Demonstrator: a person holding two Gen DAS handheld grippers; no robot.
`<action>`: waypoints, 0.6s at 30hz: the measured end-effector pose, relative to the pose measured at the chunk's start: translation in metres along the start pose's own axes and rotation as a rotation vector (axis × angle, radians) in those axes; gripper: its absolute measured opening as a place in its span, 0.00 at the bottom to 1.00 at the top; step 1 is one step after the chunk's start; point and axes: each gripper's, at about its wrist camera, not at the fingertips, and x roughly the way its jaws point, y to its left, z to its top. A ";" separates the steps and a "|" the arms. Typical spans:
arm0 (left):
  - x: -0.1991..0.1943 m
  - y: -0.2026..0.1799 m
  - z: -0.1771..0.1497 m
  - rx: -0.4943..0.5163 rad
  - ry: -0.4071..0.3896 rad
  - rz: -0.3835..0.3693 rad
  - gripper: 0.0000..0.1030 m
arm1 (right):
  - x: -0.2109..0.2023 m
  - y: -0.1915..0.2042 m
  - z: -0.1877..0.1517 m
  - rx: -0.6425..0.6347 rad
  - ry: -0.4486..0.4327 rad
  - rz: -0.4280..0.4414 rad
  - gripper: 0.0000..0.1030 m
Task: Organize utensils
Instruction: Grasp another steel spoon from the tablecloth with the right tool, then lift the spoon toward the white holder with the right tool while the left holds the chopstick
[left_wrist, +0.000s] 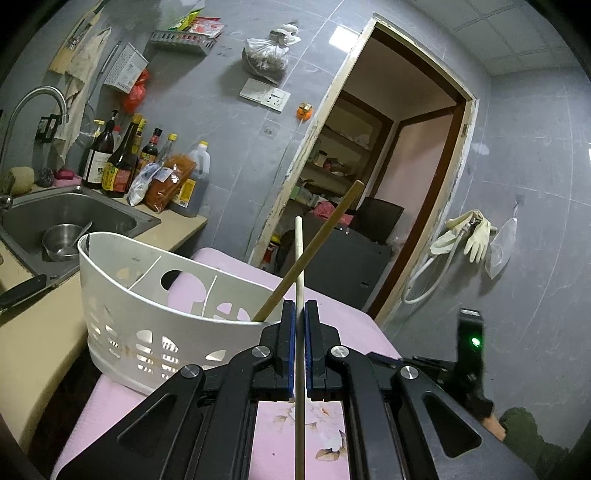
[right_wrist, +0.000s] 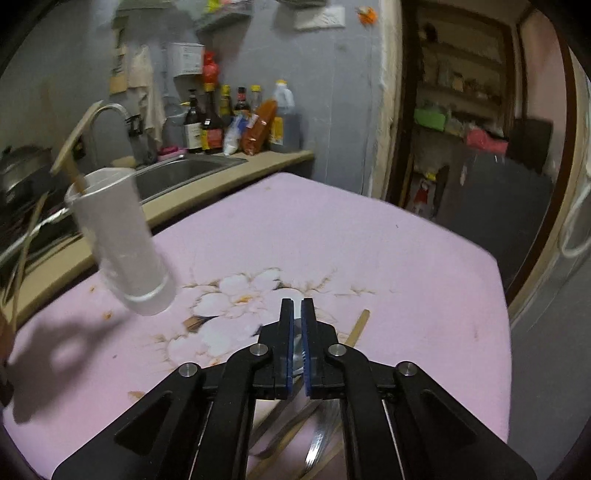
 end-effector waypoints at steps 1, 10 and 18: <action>0.000 -0.001 0.000 0.004 0.001 0.001 0.02 | 0.006 -0.005 0.001 0.017 0.016 0.016 0.30; 0.009 0.001 -0.005 0.009 0.033 0.002 0.02 | 0.054 -0.023 -0.004 0.069 0.224 0.216 0.18; 0.007 0.005 -0.005 0.000 0.023 0.002 0.02 | 0.024 -0.007 -0.009 0.022 0.135 0.182 0.04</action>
